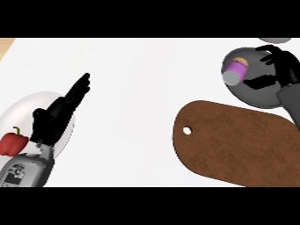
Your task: Pick the can from the cutting board and place it in the pan
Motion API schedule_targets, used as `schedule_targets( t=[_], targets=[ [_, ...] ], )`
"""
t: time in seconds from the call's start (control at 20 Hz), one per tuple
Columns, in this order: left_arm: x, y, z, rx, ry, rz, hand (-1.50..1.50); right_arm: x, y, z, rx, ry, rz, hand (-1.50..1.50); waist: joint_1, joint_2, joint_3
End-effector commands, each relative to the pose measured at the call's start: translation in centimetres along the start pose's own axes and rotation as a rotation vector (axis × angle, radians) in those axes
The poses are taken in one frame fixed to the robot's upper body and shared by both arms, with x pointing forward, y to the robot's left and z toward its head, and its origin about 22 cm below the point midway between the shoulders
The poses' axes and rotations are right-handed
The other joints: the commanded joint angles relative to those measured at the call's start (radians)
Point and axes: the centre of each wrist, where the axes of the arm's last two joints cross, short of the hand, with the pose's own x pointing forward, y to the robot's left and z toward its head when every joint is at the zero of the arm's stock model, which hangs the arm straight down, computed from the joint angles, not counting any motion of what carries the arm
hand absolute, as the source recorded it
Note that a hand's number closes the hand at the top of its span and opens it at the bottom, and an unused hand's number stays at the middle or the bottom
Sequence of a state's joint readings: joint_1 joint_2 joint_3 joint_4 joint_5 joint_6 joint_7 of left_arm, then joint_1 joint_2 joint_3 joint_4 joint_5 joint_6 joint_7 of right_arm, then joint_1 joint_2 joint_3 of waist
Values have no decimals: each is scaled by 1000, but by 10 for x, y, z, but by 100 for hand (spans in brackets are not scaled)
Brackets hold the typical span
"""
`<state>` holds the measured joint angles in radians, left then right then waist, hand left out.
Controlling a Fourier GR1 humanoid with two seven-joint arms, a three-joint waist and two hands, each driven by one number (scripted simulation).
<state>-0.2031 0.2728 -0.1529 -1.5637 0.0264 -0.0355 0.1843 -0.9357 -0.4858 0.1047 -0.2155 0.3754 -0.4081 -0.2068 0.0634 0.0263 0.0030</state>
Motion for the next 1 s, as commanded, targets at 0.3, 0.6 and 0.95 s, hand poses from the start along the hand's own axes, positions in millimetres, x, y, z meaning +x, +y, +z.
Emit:
schedule_targets(
  t=[0.3, 0.6, 0.95],
  targets=[
    [2, -4, -2, -14, -19, 3, 0, 2, -15, -8, -97, -51, -411, -150, 13, 9, 5],
    [2, 0, -6, 0, -7, -4, 0, -27, -22, 0, -118, -62, -694, -150, -8, 6, 4],
    [-2, 8, -11, 18, 18, 9, 0, -83, -30, 25, -10, -128, -777, -150, -21, 0, 2]
  ],
)
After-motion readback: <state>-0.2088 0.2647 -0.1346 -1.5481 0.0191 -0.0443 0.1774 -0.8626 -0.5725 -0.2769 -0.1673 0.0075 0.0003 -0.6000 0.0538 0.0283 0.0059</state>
